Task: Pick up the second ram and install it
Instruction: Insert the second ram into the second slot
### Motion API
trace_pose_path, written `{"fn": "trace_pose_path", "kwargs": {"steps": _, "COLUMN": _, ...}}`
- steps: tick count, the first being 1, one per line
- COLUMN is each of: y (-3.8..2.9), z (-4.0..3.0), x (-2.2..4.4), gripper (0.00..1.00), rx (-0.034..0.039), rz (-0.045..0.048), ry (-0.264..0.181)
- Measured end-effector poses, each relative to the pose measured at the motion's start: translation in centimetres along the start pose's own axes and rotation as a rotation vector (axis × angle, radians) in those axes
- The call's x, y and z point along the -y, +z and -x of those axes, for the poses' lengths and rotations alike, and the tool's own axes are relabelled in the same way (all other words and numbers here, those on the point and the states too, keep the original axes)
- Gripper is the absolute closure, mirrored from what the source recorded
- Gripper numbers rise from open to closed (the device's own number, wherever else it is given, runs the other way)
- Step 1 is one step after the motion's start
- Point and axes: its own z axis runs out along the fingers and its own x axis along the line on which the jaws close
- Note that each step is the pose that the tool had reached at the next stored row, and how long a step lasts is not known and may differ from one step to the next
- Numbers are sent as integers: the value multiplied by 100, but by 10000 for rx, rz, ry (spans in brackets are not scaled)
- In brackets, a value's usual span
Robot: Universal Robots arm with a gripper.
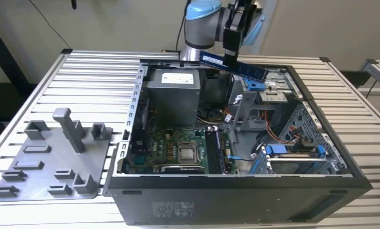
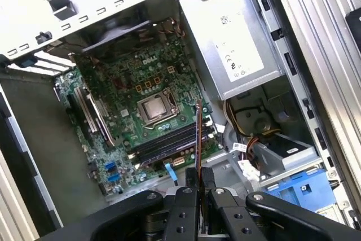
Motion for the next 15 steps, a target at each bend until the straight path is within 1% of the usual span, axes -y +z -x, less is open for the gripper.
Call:
{"fn": "trace_pose_path", "kwargs": {"steps": 10, "y": 8, "z": 0, "x": 0, "gripper": 86, "rx": 23, "rz": 15, "ry": 917}}
{"fn": "trace_pose_path", "kwargs": {"steps": 15, "y": 13, "z": 0, "x": 1, "gripper": 86, "rx": 45, "rz": 29, "ry": 1584}}
